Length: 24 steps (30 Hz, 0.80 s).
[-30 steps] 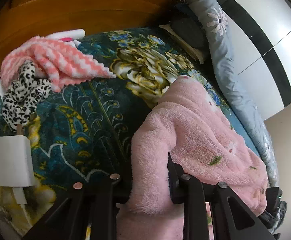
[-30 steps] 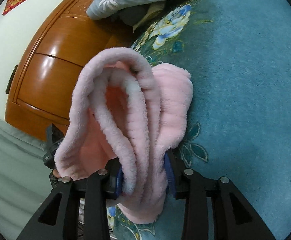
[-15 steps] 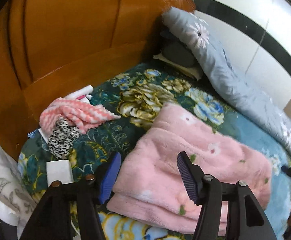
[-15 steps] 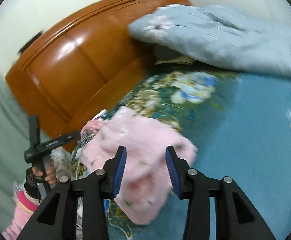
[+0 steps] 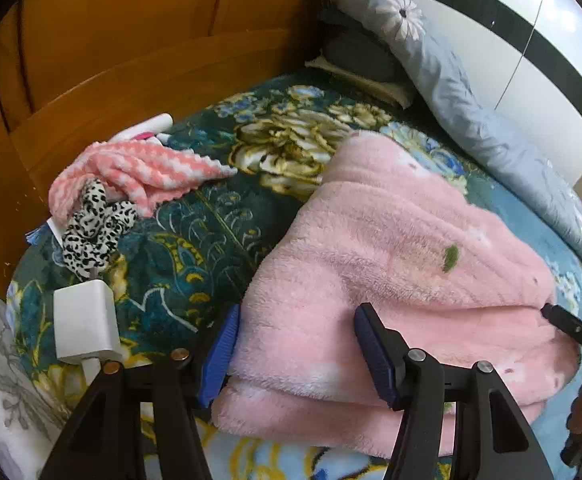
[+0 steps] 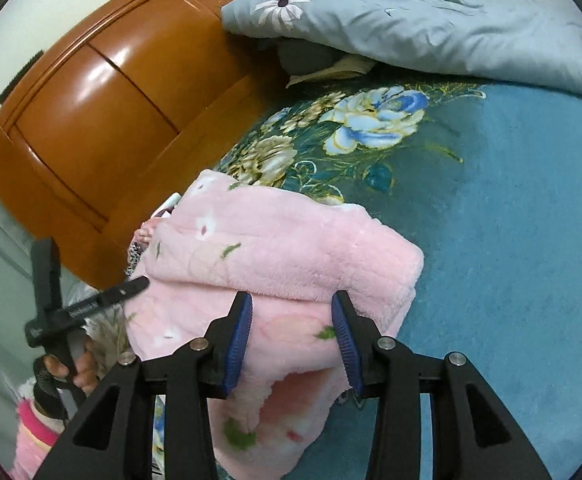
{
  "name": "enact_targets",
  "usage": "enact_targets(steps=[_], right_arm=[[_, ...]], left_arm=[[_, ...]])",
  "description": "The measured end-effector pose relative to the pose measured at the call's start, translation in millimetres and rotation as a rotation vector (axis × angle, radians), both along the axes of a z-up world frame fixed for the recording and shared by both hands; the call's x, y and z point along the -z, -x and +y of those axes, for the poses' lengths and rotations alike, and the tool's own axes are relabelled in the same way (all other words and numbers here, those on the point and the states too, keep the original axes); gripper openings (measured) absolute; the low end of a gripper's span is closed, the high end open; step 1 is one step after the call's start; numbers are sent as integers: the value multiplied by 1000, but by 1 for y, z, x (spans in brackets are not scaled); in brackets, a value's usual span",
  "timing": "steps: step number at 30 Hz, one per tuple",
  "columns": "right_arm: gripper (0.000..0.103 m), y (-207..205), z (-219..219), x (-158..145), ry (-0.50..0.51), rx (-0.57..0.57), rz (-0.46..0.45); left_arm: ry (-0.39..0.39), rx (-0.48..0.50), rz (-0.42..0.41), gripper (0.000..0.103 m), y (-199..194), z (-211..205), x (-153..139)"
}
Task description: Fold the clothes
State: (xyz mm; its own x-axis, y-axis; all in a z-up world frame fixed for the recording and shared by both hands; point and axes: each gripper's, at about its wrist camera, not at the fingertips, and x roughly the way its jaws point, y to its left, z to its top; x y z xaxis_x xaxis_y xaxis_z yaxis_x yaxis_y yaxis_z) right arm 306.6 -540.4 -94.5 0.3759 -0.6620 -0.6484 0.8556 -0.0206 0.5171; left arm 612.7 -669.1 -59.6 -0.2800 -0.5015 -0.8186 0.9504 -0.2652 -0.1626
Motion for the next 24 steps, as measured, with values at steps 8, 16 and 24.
enact_targets(steps=[8,16,24], right_arm=[[53,-29,64,-35,89,-30,111],[75,-39,121,8,57,23,163],[94,-44,143,29,64,54,249]], left_arm=[[170,-25,-110,63,13,29,-17],[204,-38,50,75,36,107,-17],[252,-69,40,103,60,162,5]])
